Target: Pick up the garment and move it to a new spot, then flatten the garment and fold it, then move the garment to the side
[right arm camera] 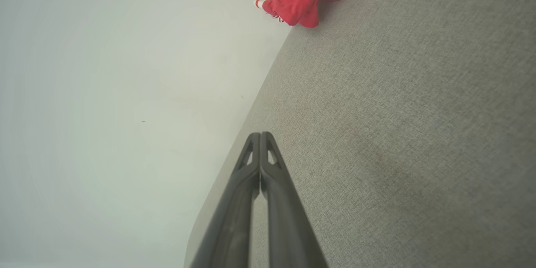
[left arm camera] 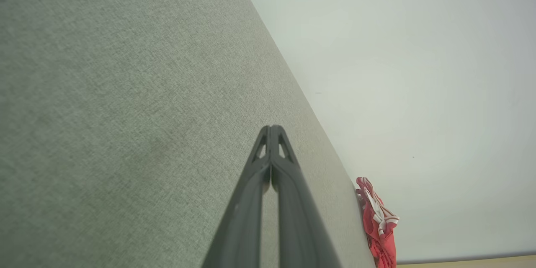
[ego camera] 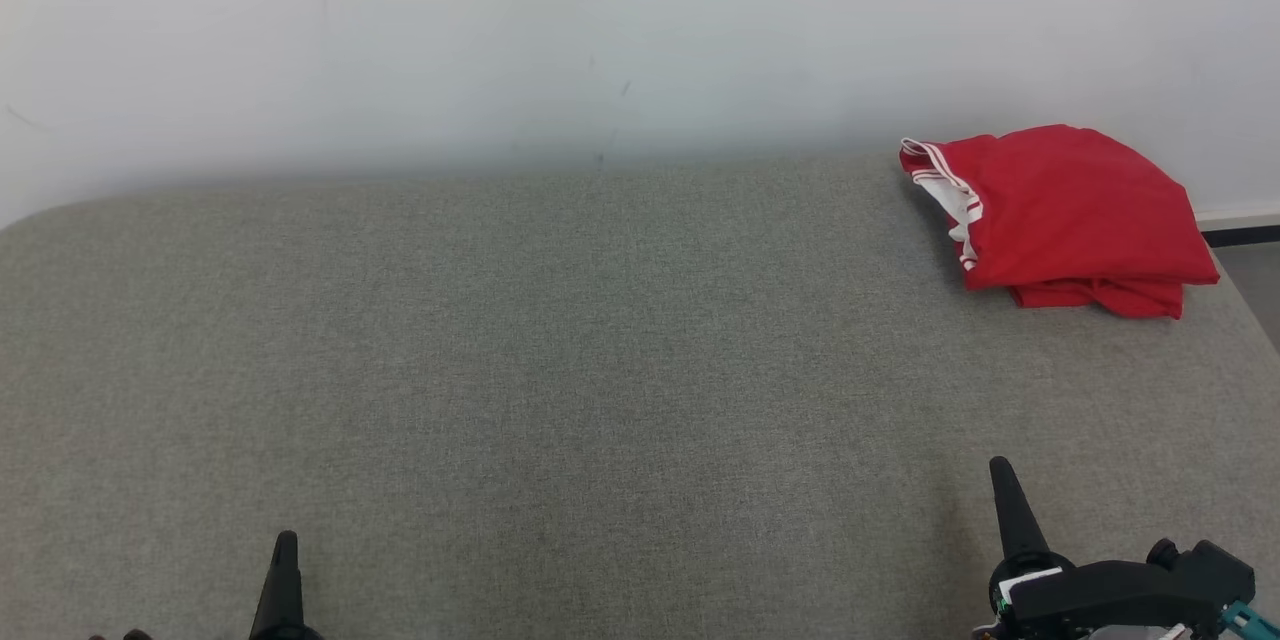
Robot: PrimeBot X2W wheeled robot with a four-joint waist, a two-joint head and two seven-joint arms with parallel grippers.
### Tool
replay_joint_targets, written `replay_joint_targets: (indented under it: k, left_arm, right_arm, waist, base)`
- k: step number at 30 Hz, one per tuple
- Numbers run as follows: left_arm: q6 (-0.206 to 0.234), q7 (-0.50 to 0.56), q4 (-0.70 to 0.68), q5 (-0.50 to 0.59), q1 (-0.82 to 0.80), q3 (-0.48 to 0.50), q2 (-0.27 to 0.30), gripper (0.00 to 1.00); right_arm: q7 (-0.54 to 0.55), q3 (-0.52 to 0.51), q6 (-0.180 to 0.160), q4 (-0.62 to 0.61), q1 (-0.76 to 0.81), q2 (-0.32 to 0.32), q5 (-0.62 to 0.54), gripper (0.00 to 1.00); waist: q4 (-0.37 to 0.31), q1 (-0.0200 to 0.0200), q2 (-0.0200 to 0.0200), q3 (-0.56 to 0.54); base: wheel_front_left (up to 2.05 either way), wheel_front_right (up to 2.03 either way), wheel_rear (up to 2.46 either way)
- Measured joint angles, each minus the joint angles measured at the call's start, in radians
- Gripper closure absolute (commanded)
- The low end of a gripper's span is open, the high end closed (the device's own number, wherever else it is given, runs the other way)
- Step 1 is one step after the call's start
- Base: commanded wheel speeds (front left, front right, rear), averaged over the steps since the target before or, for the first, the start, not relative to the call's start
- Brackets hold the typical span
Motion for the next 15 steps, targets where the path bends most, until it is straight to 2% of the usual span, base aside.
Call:
replay_joint_targets:
  k: [15]
  left_arm:
    - [-0.013, 0.039, -0.001, -0.148, -0.022, 0.007, 0.000, 1.00]
  right_arm:
    - [0.036, -0.016, 0.000, -0.007, -0.016, 0.000, 0.148, 1.00]
  waist:
    - [-0.003, 0.0001, 0.0000, -0.001]
  base:
    - [0.00, 0.00, 0.00]
